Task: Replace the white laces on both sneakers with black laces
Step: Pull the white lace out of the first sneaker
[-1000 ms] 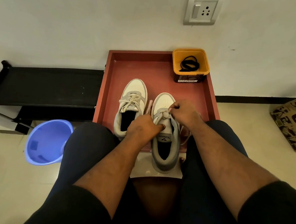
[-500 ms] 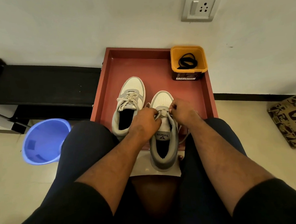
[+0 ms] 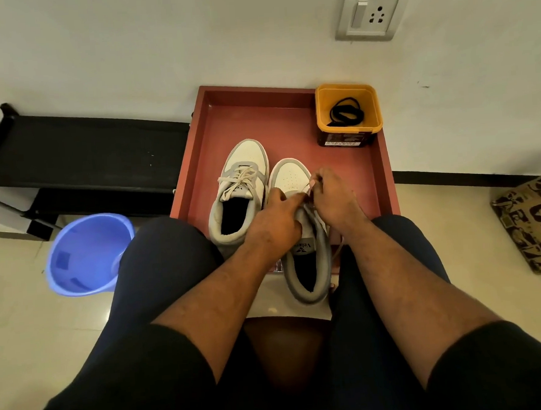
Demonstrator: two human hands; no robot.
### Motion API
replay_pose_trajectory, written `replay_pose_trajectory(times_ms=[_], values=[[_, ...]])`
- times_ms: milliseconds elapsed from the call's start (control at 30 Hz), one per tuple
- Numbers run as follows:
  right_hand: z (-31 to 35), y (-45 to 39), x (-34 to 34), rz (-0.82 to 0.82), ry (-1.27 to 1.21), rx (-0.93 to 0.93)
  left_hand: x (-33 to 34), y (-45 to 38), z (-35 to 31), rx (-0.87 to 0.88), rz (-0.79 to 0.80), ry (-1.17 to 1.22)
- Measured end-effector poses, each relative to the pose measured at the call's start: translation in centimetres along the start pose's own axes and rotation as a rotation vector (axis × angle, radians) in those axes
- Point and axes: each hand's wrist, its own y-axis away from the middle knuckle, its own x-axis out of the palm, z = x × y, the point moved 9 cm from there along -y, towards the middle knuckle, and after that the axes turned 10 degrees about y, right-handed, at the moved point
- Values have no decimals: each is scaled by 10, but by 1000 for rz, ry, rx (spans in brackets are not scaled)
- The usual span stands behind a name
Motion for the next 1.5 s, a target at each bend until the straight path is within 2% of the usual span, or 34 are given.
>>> replay_pose_trajectory(times_ms=[100,267,467,567,633,700,800,867,933,1000,1133,1200,1267,1333,1400,1500], values=[[1,0,1,2,-65,-16,3,1,-2,8,14,-38],[2,5,-6,-69,2,-12,9,-1,1,-43,26,-61],[7,5,-15,-47,-397,-18,10,-2,10,-126,-3,-8],[8,3,-11,3,-468,-15,10,-5,14,-148,14,22],[-3,-1,-11,-20,-432,40,11,-7,15,-149,17,16],[-18,-5,-13,-38,-282,121,12,-8,17,-155,14,28],[-35,-6,-2,74,-167,259,10,-8,18,-140,0,50],[-34,-4,11,180,-162,267,10,-8,17,-136,-7,59],[-31,-5,15,183,-190,237,10,-9,17,-141,-12,61],[-28,-6,12,146,-185,191,10,-10,17,-147,-10,57],[-19,-8,5,29,-10,67,9,-11,18,-149,13,38],[-12,-7,-13,-153,-57,12,10,-9,18,-170,23,46],[-7,1,-41,-365,-202,-22,10,-8,18,-183,23,53],[-4,7,-57,-456,-281,-49,8,-9,19,-189,22,59],[-8,2,-49,-357,-270,-5,8,-10,21,-195,27,56],[-24,-6,-7,4,-165,161,9,-9,21,-203,33,52]])
